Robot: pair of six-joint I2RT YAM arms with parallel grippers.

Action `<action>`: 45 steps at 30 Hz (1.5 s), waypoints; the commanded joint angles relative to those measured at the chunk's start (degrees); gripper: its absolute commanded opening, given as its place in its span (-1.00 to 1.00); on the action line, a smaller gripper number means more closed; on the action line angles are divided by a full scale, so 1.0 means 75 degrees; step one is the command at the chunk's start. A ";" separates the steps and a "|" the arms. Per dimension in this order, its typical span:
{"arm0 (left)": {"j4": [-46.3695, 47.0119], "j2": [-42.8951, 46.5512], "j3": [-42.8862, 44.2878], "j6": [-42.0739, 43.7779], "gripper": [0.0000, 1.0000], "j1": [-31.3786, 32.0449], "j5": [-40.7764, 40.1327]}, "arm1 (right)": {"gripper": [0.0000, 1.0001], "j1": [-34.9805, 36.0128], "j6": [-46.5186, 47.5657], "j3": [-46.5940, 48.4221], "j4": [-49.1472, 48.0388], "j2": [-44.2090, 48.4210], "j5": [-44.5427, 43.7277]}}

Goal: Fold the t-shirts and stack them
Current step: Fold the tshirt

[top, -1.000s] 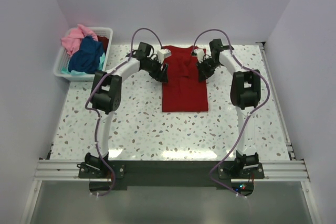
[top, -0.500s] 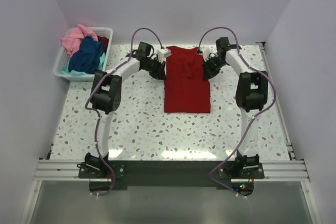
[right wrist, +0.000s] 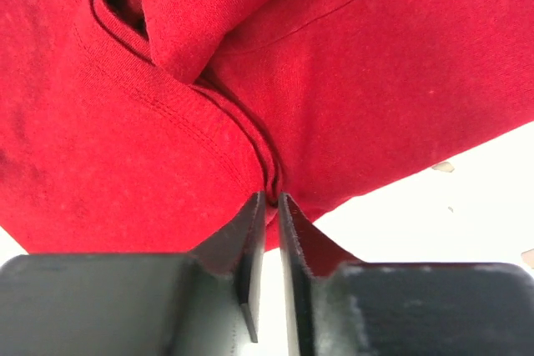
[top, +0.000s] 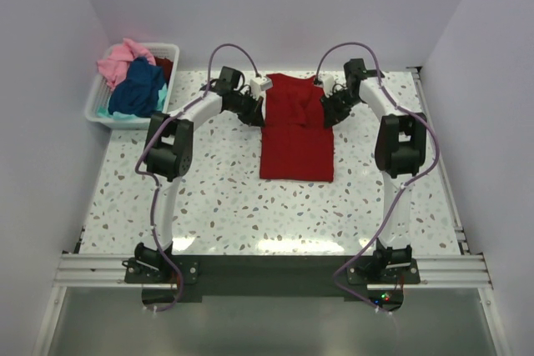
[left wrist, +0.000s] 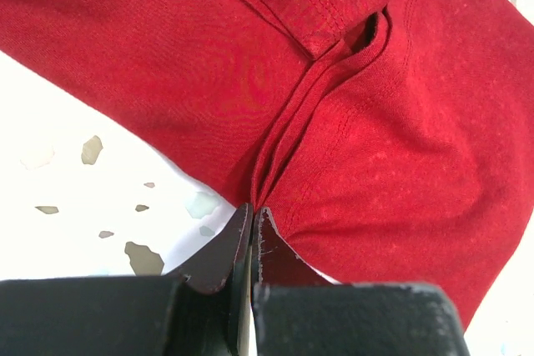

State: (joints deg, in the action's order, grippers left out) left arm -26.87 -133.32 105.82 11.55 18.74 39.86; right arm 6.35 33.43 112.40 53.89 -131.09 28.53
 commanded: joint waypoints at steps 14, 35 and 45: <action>0.0255 0.0057 0.0187 0.0065 -0.99 0.0009 0.0205 | -1.00 -0.0050 -0.0051 0.0096 0.0139 0.0263 0.0215; 0.0536 0.0420 0.0058 -0.0028 -1.00 0.0032 0.0335 | -1.00 -0.0425 -0.0191 -0.0818 -0.0259 0.1178 -0.0054; 0.0501 0.0256 0.0152 -0.0017 -1.00 0.0044 0.0276 | -0.28 -0.0331 -0.0461 0.0282 0.0338 0.0147 0.0426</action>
State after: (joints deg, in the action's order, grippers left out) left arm -25.69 -133.27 105.80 11.51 18.83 40.95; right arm 3.27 31.51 111.13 54.39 -128.07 29.12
